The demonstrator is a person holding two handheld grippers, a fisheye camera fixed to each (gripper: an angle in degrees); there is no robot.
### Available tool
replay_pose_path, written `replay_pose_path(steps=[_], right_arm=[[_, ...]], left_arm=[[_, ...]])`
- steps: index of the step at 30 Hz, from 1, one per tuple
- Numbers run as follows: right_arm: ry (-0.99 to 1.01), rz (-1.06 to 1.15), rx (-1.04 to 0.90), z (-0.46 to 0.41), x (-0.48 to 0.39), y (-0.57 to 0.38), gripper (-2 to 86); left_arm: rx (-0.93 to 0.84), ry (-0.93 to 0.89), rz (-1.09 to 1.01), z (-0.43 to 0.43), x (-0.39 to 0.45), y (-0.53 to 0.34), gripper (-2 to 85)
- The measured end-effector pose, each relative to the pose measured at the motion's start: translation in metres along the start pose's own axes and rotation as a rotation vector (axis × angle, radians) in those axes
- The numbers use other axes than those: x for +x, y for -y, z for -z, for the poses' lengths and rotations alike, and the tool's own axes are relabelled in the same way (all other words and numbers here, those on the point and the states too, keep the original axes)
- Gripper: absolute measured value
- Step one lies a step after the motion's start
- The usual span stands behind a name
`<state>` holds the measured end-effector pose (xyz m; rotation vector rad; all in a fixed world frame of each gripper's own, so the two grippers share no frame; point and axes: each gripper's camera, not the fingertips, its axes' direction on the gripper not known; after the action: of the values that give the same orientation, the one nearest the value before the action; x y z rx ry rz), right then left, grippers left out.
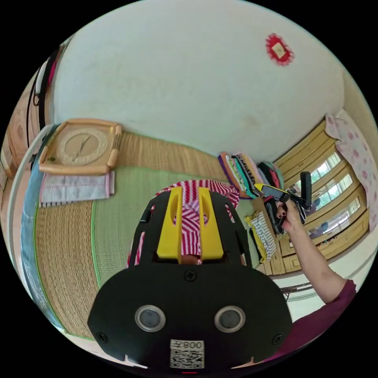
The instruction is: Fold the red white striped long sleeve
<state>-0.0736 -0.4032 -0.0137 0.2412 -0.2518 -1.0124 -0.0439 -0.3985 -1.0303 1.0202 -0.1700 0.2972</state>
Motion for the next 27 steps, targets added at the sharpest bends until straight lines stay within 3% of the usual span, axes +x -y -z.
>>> replay_pose_path(steps=[5, 12, 17, 27], right_arm=[[0.111, -0.030, -0.089, -0.117, 0.010, -0.031, 6.0], [0.120, 0.112, -0.233, -0.203, -0.096, -0.112, 8.1], [0.043, 0.259, -0.361, -0.262, -0.184, -0.134, 8.5], [0.086, 0.167, -0.422, -0.358, -0.247, -0.122, 1.5]], left_arm=[[-0.171, -0.004, 0.033, -0.093, -0.065, -0.085, 8.8], [-0.259, 0.133, 0.131, -0.141, -0.101, -0.197, 9.4], [-0.300, 0.176, 0.147, -0.183, -0.104, -0.227, 6.6], [-0.306, 0.165, 0.108, -0.236, -0.101, -0.250, 1.2]])
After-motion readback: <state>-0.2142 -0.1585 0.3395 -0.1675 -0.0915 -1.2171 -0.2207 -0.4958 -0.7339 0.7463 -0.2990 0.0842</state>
